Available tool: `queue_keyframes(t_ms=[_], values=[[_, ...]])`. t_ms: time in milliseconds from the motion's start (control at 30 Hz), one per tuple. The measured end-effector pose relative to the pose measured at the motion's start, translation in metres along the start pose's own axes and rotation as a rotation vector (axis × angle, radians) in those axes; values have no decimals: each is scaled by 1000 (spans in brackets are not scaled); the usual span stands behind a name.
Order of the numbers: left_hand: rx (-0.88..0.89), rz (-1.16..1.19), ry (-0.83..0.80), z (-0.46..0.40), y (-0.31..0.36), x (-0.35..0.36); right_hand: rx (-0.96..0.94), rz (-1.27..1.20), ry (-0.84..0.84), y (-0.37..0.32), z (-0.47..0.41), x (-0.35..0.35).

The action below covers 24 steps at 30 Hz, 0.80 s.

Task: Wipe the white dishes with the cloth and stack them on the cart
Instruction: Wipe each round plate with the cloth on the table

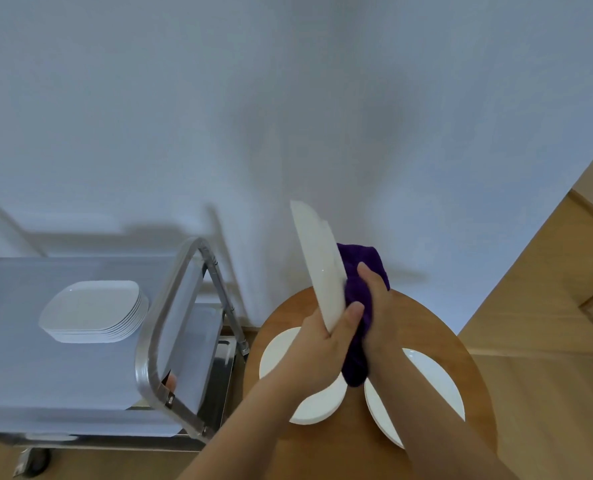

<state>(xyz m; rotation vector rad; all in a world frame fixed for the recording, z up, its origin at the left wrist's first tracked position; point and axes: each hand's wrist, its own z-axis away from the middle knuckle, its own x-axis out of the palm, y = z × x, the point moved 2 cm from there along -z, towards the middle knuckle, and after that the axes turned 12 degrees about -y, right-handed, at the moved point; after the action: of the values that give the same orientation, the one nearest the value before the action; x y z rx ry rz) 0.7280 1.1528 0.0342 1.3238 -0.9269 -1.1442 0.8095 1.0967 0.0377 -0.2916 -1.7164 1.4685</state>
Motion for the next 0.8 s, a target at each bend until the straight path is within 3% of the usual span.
queue_keyframes(t_ms=[133,333,433,567,667,733,800], values=[[1,-284,-99,1,-2,-9,119,-12,-100,-14,-6,0],[-24,-233,-105,4,3,-13,75,-58,-93,-22,-23,9],[45,81,3,4,12,-14,10,54,-155,-20,-23,16],[12,500,226,-1,12,-18,-226,548,-228,-17,-11,22],[28,833,311,-7,7,-22,-583,816,-55,-7,3,28],[56,962,339,-9,8,-29,-638,829,54,11,8,27],[143,1005,330,-8,9,-39,-490,658,85,23,6,20]])
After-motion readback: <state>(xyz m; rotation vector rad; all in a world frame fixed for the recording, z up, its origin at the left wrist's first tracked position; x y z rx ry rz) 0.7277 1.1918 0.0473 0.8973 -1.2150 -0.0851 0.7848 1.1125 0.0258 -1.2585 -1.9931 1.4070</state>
